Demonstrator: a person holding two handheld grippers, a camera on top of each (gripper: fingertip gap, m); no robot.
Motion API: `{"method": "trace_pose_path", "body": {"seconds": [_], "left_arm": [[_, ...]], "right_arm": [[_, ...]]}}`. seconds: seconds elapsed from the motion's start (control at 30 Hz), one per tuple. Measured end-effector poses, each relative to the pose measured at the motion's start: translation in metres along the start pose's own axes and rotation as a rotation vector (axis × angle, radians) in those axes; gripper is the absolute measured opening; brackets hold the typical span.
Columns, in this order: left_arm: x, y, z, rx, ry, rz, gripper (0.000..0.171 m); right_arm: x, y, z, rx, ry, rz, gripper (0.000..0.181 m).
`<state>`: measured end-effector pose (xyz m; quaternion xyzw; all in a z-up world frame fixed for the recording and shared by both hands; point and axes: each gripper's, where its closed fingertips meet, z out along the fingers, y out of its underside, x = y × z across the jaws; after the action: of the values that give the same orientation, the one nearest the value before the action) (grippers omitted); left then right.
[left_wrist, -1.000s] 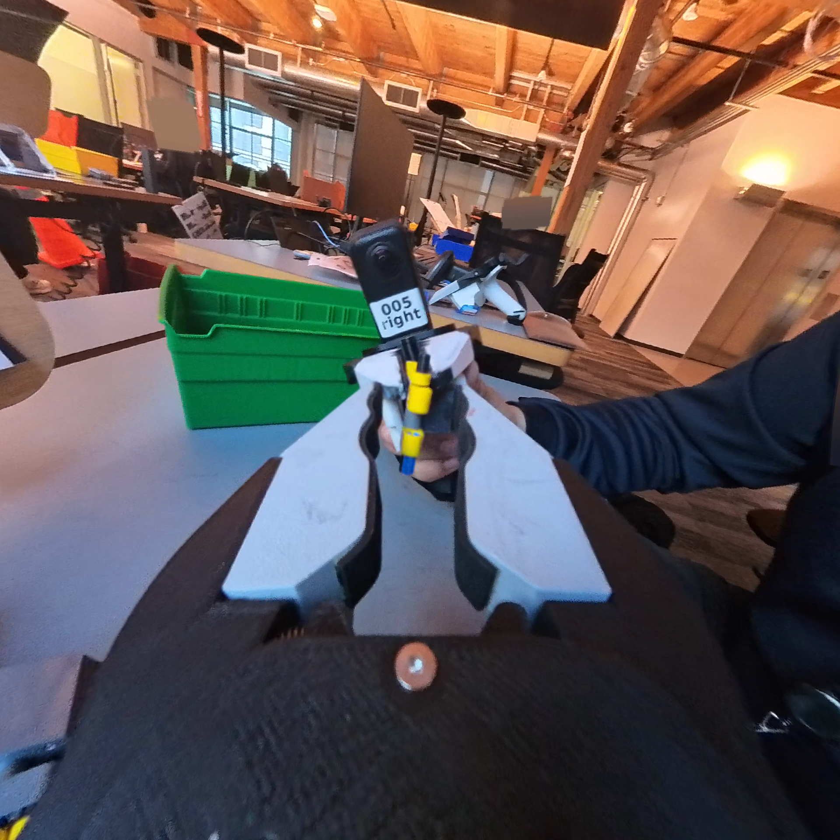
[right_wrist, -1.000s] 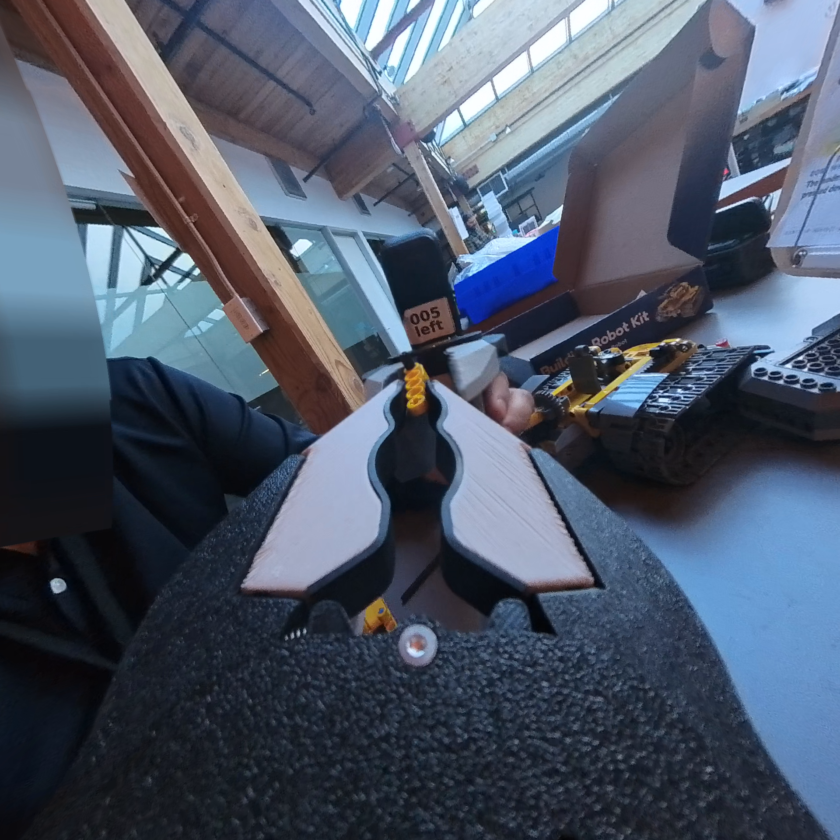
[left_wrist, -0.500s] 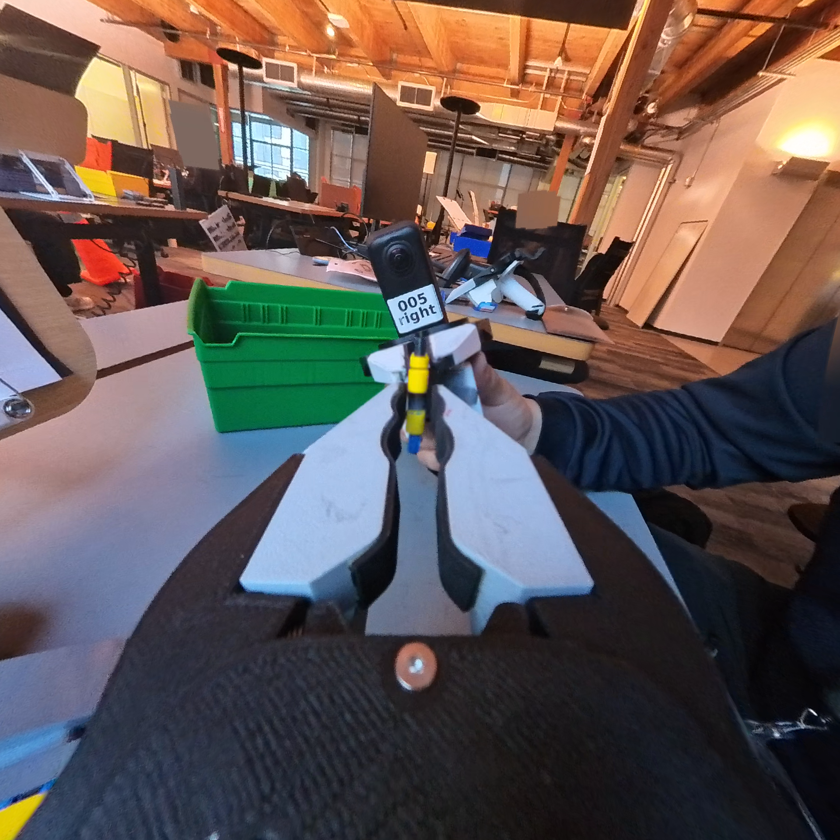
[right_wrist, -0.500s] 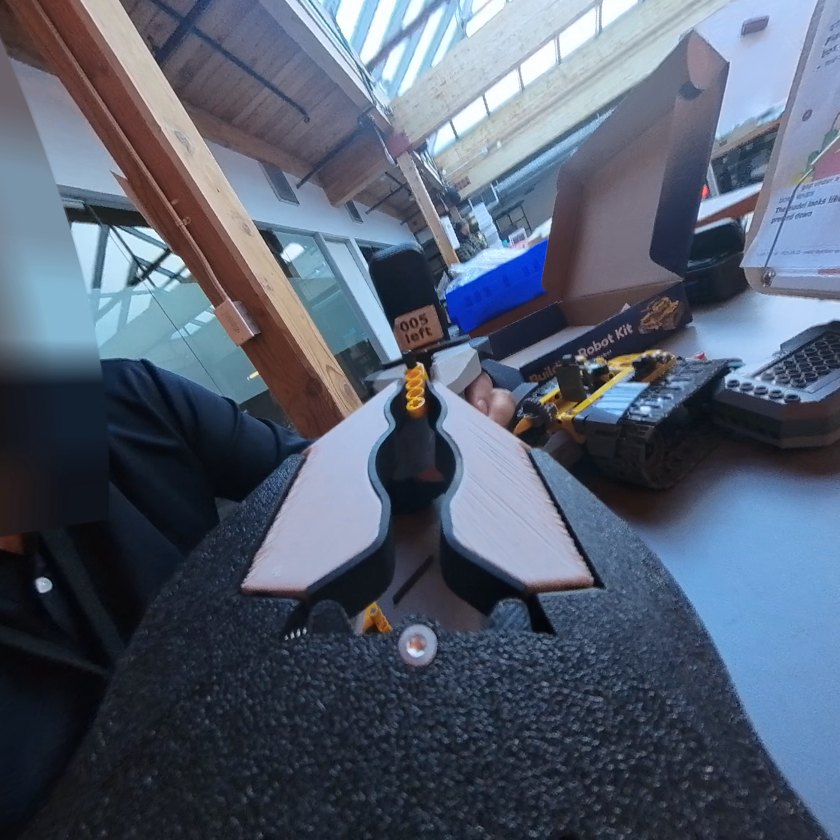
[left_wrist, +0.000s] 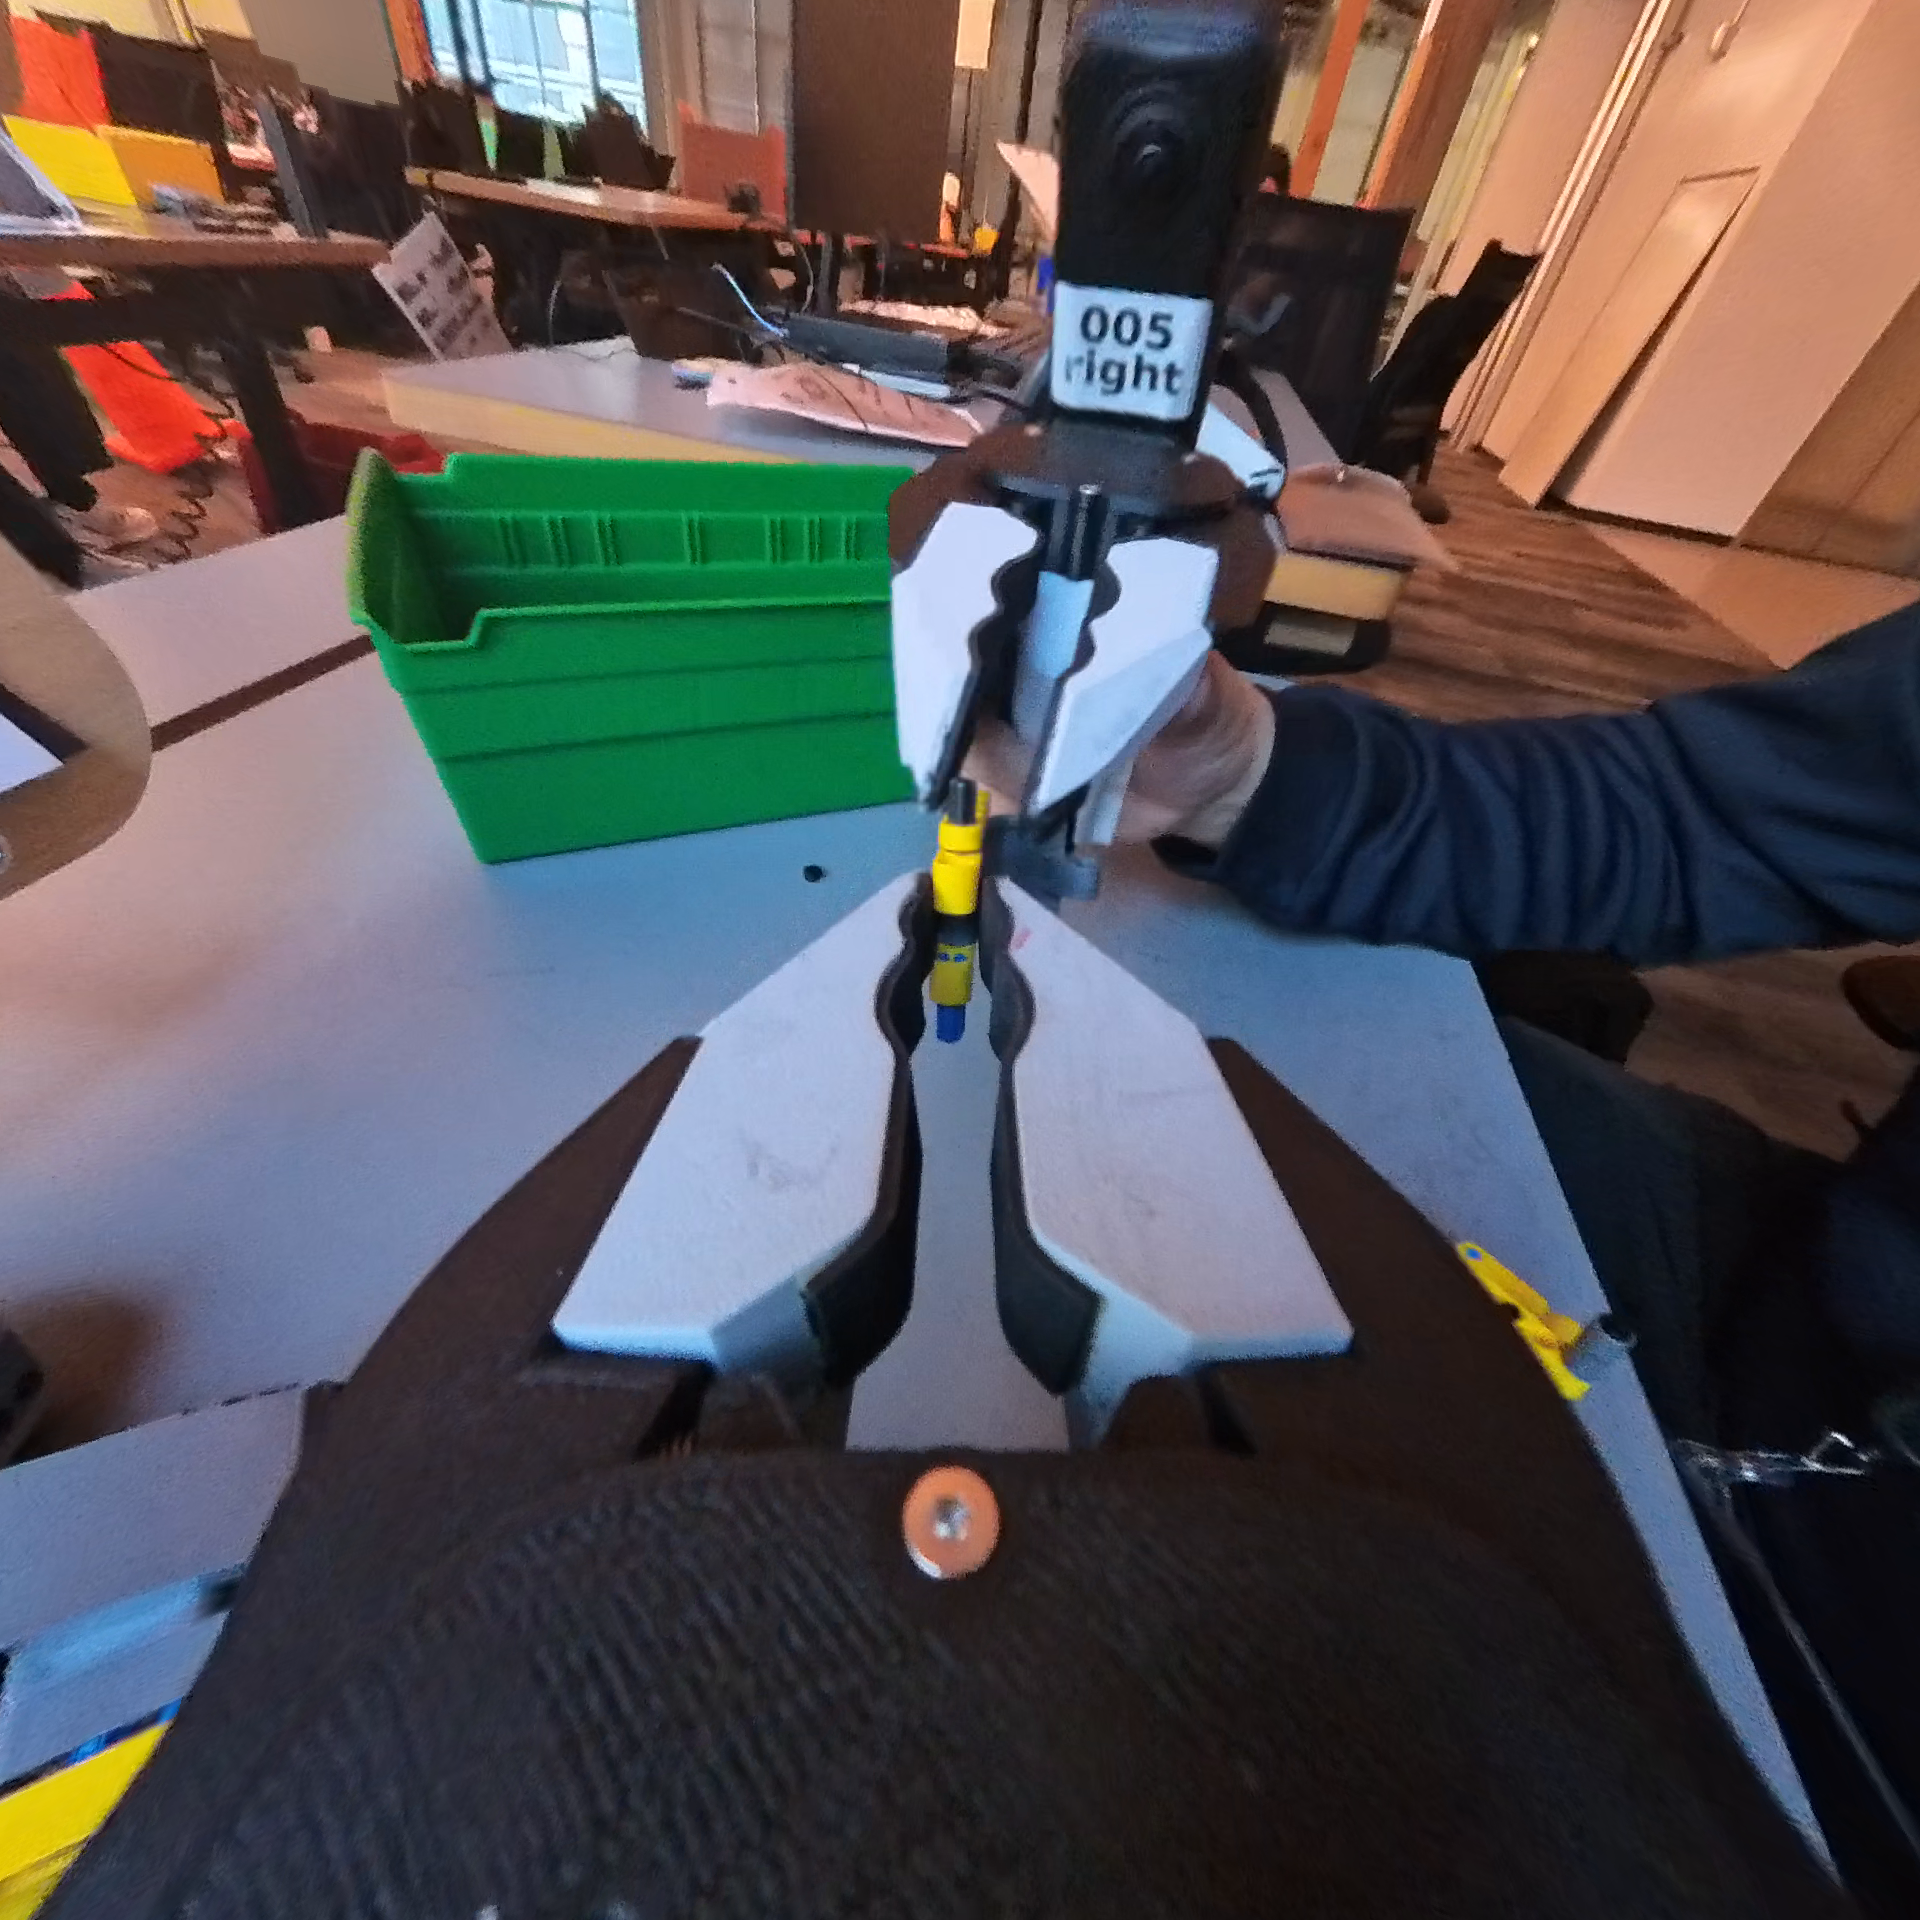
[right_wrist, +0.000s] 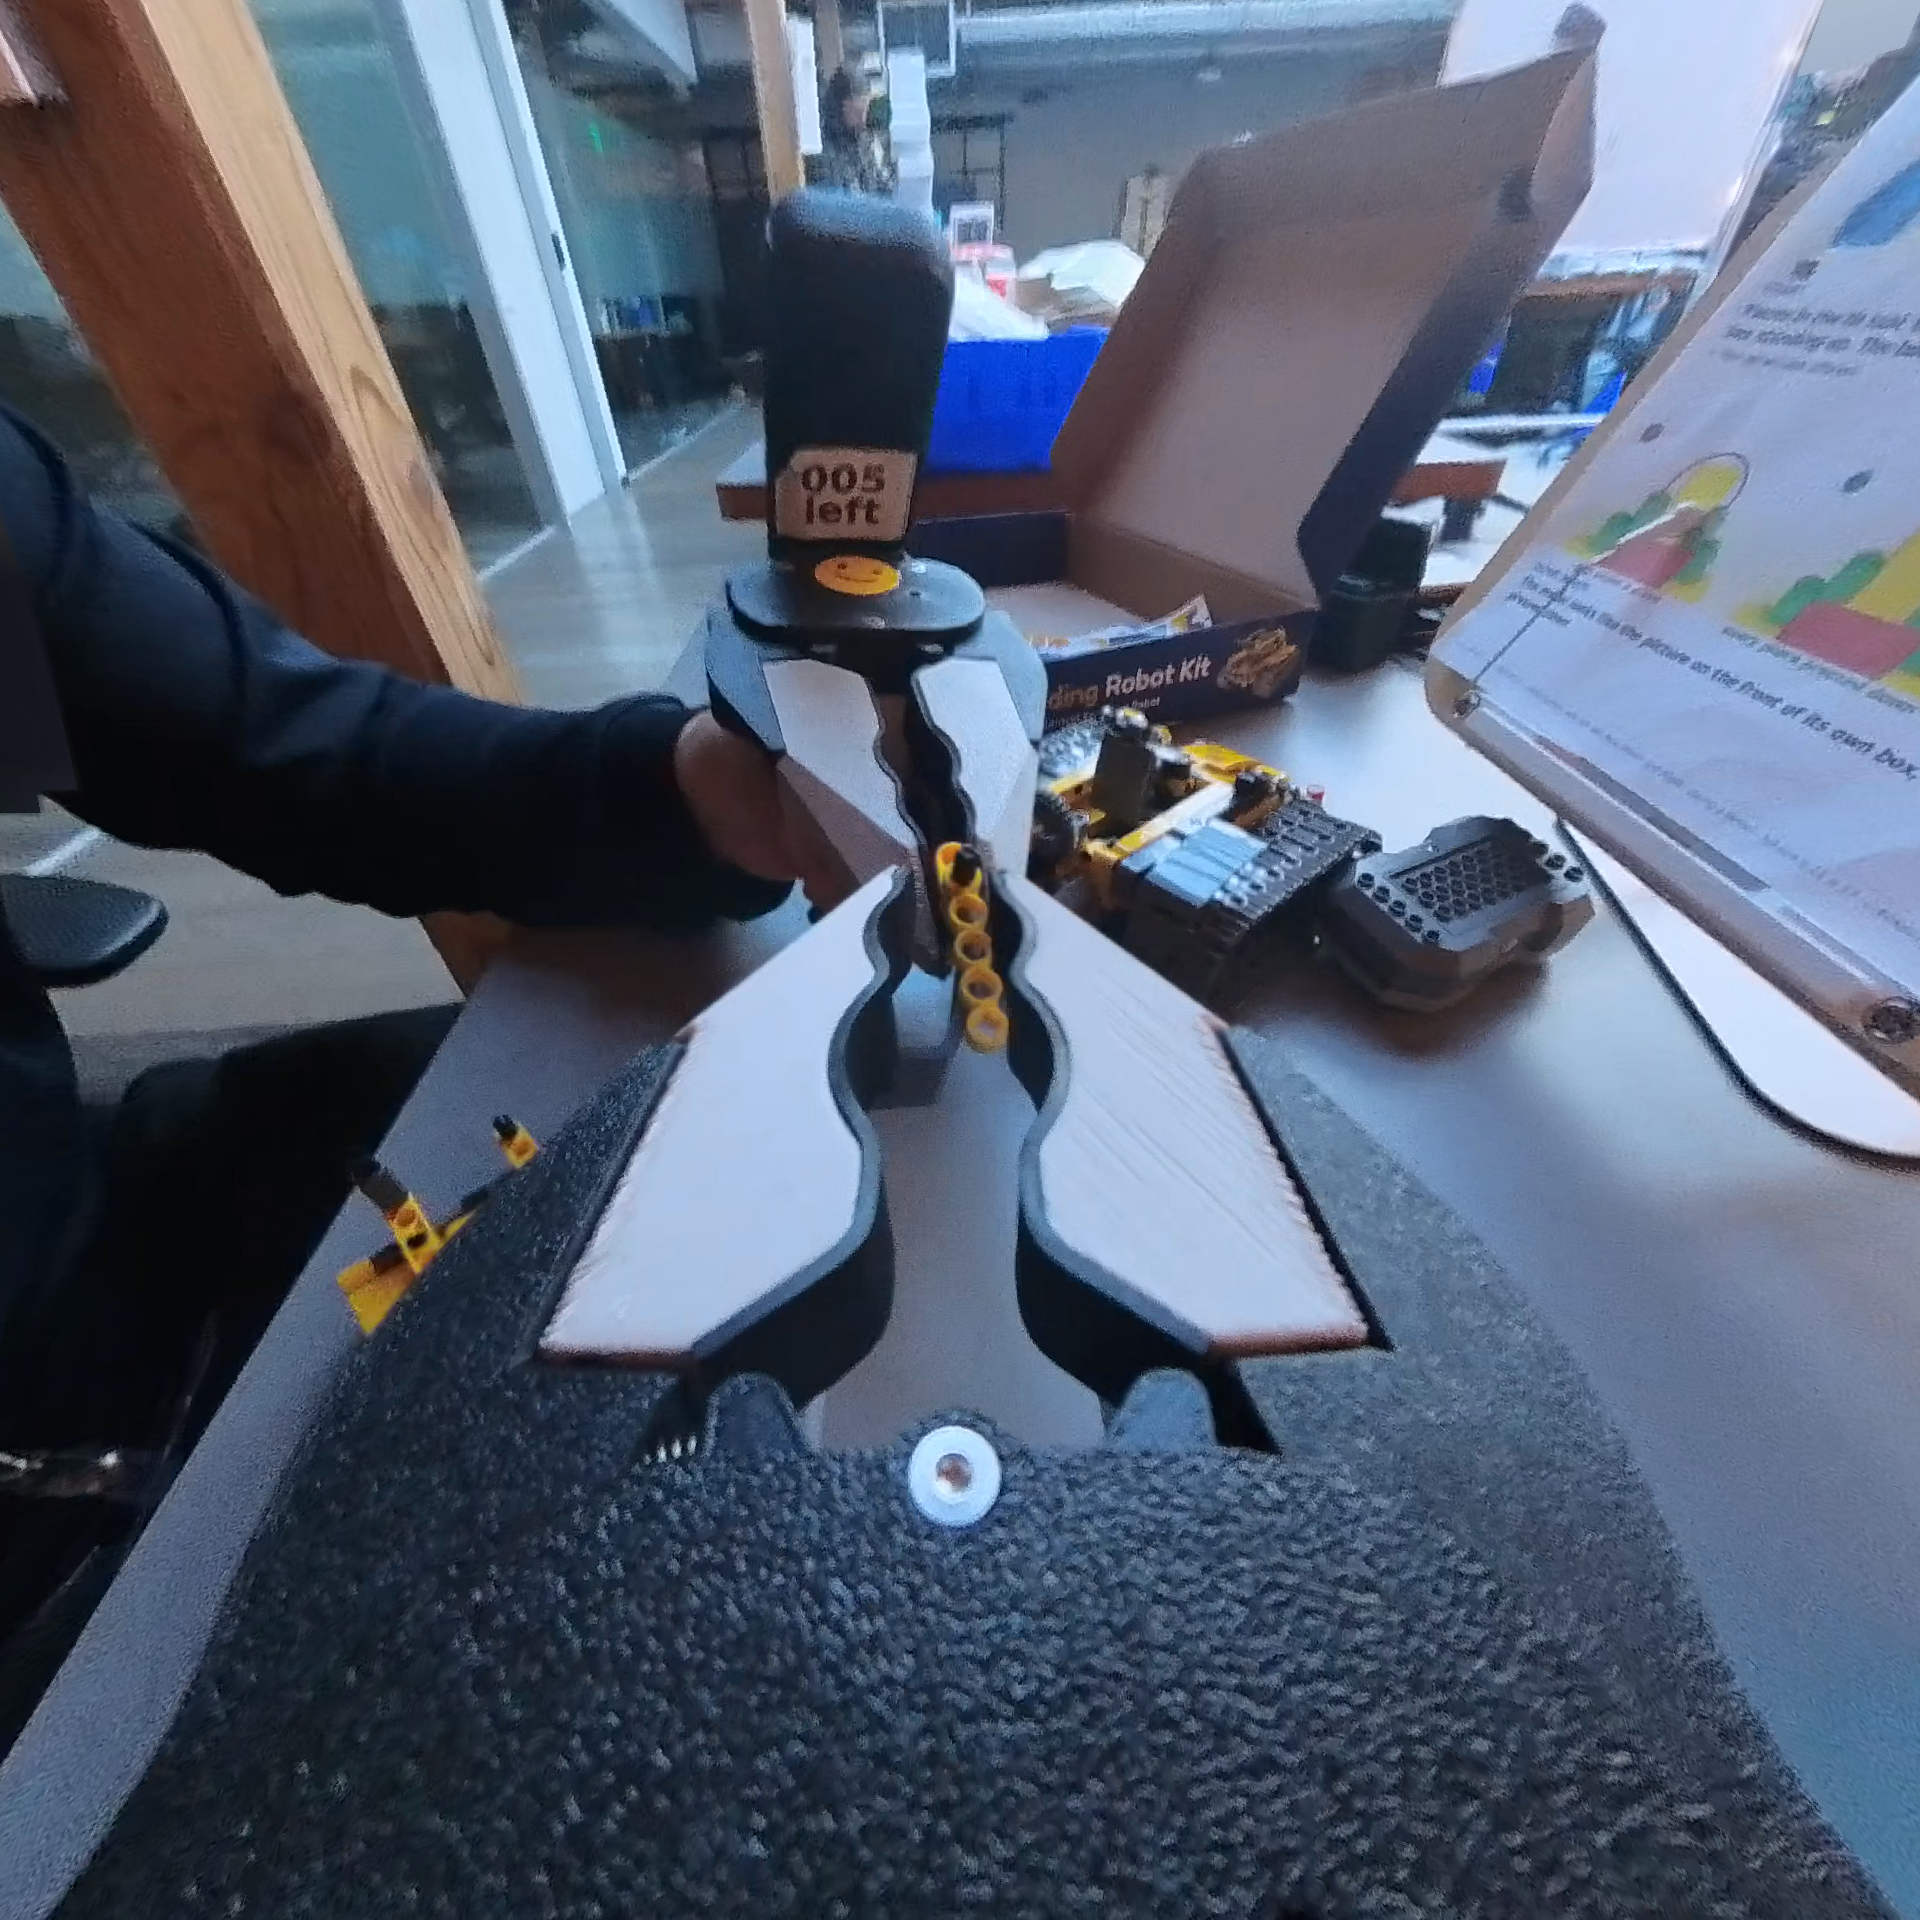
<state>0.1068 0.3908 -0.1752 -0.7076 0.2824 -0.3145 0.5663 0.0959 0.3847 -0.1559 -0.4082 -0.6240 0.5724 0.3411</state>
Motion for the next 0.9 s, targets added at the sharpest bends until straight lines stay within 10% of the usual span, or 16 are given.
{"method": "trace_pose_path", "body": {"seconds": [0.63, 0.83, 0.9], "left_arm": [[0.002, -0.006, 0.005, 0.063, -0.024, 0.012, 0.006], [-0.027, -0.004, -0.003, -0.158, -0.486, 0.562, 0.005], [-0.021, -0.007, -0.004, -0.139, -0.455, 0.516, 0.005]], "right_arm": [[0.000, 0.006, -0.001, -0.061, -0.010, 0.096, 0.003], [0.018, 0.010, 0.006, -0.084, 0.122, 0.168, 0.003], [0.015, 0.006, 0.004, -0.088, 0.141, 0.124, 0.003]]}}
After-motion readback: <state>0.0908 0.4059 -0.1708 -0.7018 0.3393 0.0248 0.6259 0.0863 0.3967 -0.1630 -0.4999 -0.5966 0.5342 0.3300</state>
